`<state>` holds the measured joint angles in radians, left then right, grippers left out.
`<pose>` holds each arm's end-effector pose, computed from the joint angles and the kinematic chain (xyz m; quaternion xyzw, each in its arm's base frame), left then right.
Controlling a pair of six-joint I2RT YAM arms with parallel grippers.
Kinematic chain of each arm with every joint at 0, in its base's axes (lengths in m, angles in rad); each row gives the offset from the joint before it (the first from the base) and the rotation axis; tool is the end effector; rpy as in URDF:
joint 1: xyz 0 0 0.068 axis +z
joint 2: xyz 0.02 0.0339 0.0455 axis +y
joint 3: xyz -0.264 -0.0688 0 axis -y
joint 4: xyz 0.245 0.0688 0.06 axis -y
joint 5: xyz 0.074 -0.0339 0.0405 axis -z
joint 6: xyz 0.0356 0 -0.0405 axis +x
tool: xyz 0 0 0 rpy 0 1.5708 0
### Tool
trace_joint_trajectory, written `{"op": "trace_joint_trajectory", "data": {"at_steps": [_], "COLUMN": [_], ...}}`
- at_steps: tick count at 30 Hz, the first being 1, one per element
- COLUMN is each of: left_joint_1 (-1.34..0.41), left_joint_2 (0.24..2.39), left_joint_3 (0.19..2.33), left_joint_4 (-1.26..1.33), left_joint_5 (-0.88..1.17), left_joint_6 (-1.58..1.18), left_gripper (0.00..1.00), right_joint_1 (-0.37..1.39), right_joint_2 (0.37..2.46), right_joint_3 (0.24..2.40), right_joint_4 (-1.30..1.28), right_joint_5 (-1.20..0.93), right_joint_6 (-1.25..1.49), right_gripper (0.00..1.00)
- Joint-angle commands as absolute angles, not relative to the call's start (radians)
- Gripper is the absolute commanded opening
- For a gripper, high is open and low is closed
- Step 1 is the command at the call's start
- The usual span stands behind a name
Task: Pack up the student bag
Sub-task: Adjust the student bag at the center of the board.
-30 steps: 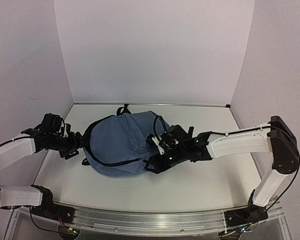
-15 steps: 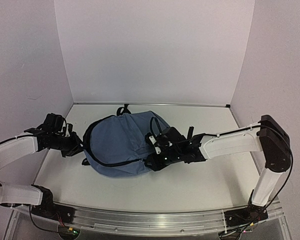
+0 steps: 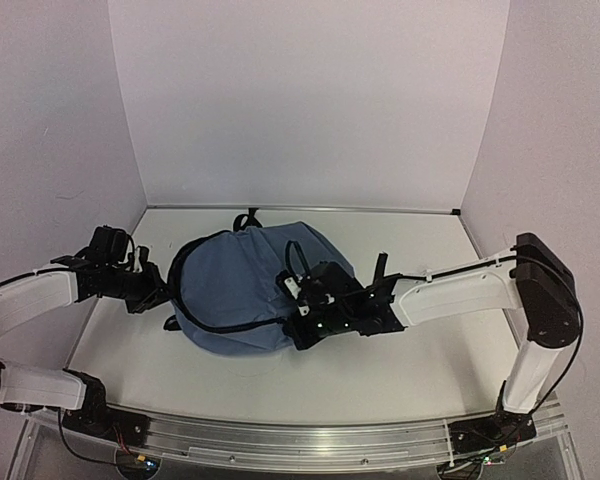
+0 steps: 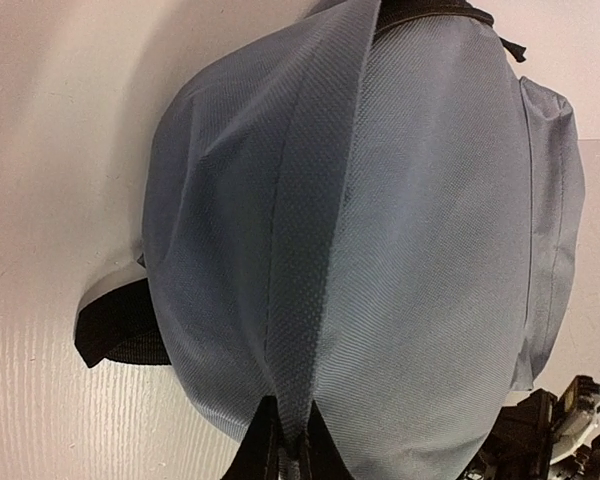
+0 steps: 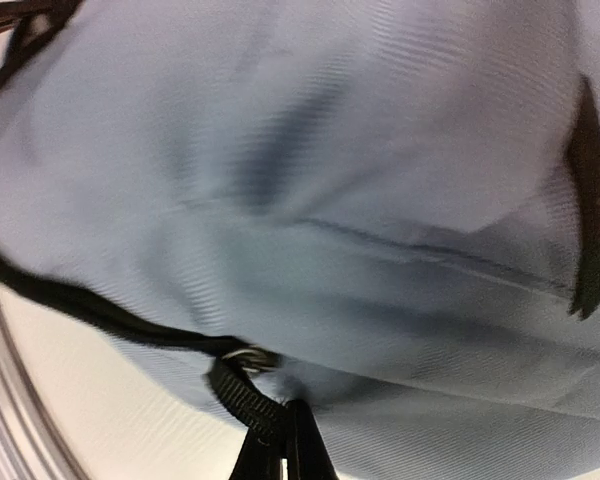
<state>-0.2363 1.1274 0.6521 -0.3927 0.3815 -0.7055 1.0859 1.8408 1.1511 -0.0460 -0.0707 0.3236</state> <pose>0.2120 -0.0647 0.2115 -0.1508 0.9118 -0.3120 0.2204 0.1837 0.3540 0.1848 -0.3531 0.8426 0.2872 0.2878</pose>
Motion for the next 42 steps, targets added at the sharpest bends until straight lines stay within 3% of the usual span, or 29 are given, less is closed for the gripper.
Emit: {"op": "trace_joint_trajectory", "data": {"at_steps": [1, 26, 32, 42], "left_joint_1": [-0.237, -0.351, -0.37, -0.443], "left_joint_2": [1.162, 1.222, 1.302, 1.538], "left_joint_3": [0.653, 0.62, 0.676, 0.867], "left_joint_4": [-0.303, -0.08, -0.033, 0.099], "left_joint_5": [0.459, 0.497, 0.492, 0.503], "left_joint_6": [-0.709, -0.799, -0.8, -0.803], "left_gripper": [0.0, 0.0, 0.0, 0.0], "right_joint_1": [1.153, 1.313, 1.313, 1.312], "right_joint_2": [1.741, 2.094, 2.077, 1.877], "right_joint_3": [1.185, 1.669, 1.663, 1.45], "right_joint_4": [-0.013, 0.022, 0.038, 0.031], "right_joint_5": [-0.114, -0.106, -0.055, 0.131], "right_joint_6": [0.311, 0.399, 0.419, 0.465], "right_gripper": [0.0, 0.0, 0.0, 0.0]}}
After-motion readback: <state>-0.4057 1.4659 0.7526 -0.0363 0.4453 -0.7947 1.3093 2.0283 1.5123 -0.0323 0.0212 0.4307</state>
